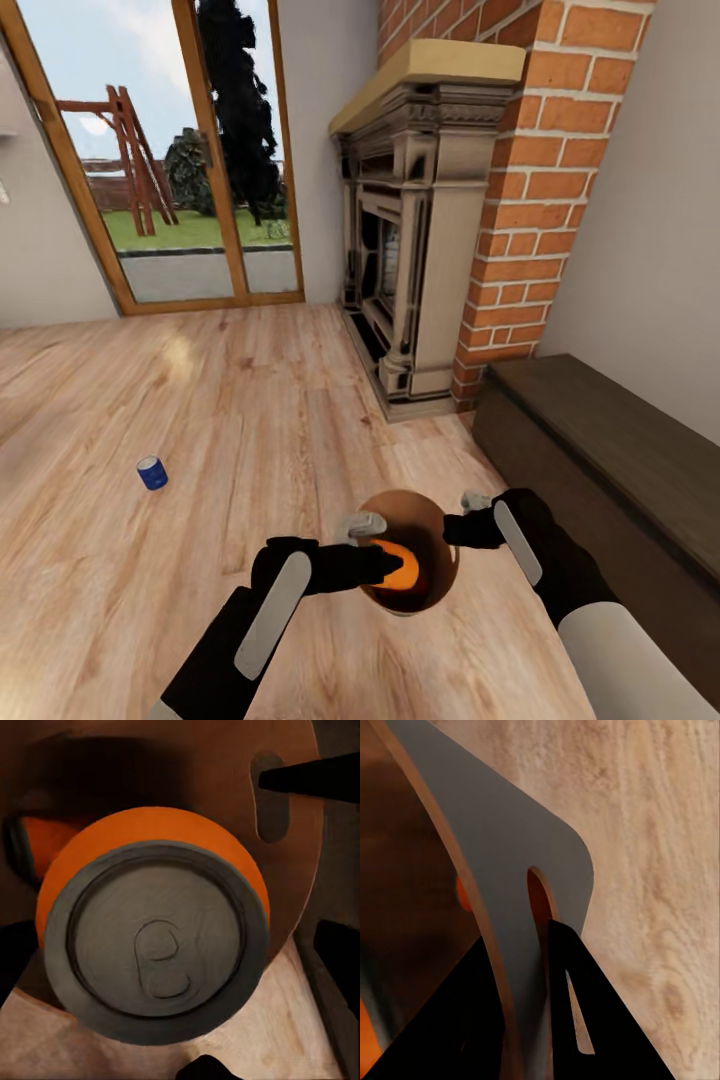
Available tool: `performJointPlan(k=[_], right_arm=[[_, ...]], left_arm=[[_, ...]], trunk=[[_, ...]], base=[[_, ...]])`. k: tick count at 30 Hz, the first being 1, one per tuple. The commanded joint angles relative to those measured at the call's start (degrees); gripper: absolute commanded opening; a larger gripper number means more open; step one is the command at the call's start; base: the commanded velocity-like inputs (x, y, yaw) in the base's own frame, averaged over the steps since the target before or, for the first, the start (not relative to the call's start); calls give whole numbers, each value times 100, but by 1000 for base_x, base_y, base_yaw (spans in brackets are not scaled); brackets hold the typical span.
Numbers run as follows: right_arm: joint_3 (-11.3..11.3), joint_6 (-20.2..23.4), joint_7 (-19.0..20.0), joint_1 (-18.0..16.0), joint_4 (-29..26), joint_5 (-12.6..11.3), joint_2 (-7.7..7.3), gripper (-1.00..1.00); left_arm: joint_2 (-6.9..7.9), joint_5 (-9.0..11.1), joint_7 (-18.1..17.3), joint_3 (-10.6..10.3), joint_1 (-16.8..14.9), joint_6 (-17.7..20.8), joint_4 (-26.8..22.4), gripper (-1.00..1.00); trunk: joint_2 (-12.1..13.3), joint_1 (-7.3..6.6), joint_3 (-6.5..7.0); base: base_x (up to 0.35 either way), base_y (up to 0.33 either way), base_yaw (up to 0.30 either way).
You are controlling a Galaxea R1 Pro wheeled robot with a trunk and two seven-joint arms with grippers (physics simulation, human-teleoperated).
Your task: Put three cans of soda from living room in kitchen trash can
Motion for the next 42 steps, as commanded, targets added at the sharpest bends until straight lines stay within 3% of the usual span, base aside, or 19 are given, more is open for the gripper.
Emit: performJointPlan(k=[1,12,15,17,19,21,22,25,28,30,34,37,40,41,42], right_arm=[[0,3,26,-2,-2,-177,1,-100],[13,3,27,7,-51,-182,-7,-100],[38,3,22,16,-65,-168,-7,-100],[44,3,25,36,-75,-165,-10,-100],[47,3,27,44,-79,-163,-9,-100],[48,3,24,48,-80,-163,-9,-100],[49,3,21,49,-81,-162,-8,-100],[45,3,15,50,-86,-162,-7,-100],[50,3,11,51,-190,-158,-7,-100],[54,3,10,51,-232,-156,-7,-100],[56,3,10,51,-267,-154,-7,-100],[55,3,10,55,-292,-159,-14,-100],[50,3,10,58,-414,-161,-16,-100],[46,3,10,58,-481,-160,-16,-100],[46,3,10,59,-532,-158,-16,-100]], left_arm=[[0,-8,-6,-63,-2,-52,38,100],[67,27,-26,-173,-6,-260,56,100],[137,32,-101,-141,67,-575,-276,100],[260,29,-119,-94,254,-670,-717,100],[368,35,-127,128,451,-712,-1085,100],[416,39,-218,506,612,-731,-1258,100],[437,34,-399,841,733,-773,-1317,100],[491,-12,-732,1589,901,-889,-1315,100],[593,-44,-773,2043,963,-939,-1129,100],[624,-58,-760,2158,973,-1025,-955,100],[661,-72,-388,2251,981,-1169,-742,100],[652,-67,534,2229,983,-1288,-663,100],[649,-137,1019,2210,983,-1425,-559,100],[638,-270,1188,2205,982,-1486,-495,100],[613,-547,1349,2205,978,-1546,-408,100]], trunk=[[0,-1,3],[0,-1,24],[0,-1,25],[0,-1,25],[0,-1,25],[0,-1,25],[0,-1,25],[0,-1,25],[0,-1,25],[0,-1,25],[0,-1,25],[0,-1,25],[0,-1,25],[0,-1,25],[0,-1,25]], base=[[0,0,296],[7,4,239],[189,154,25],[239,222,9],[235,261,3],[215,284,1],[202,296,1],[198,301,0],[210,302,0],[235,286,17],[262,257,157],[273,238,235],[290,197,253],[312,142,259],[328,76,262]])
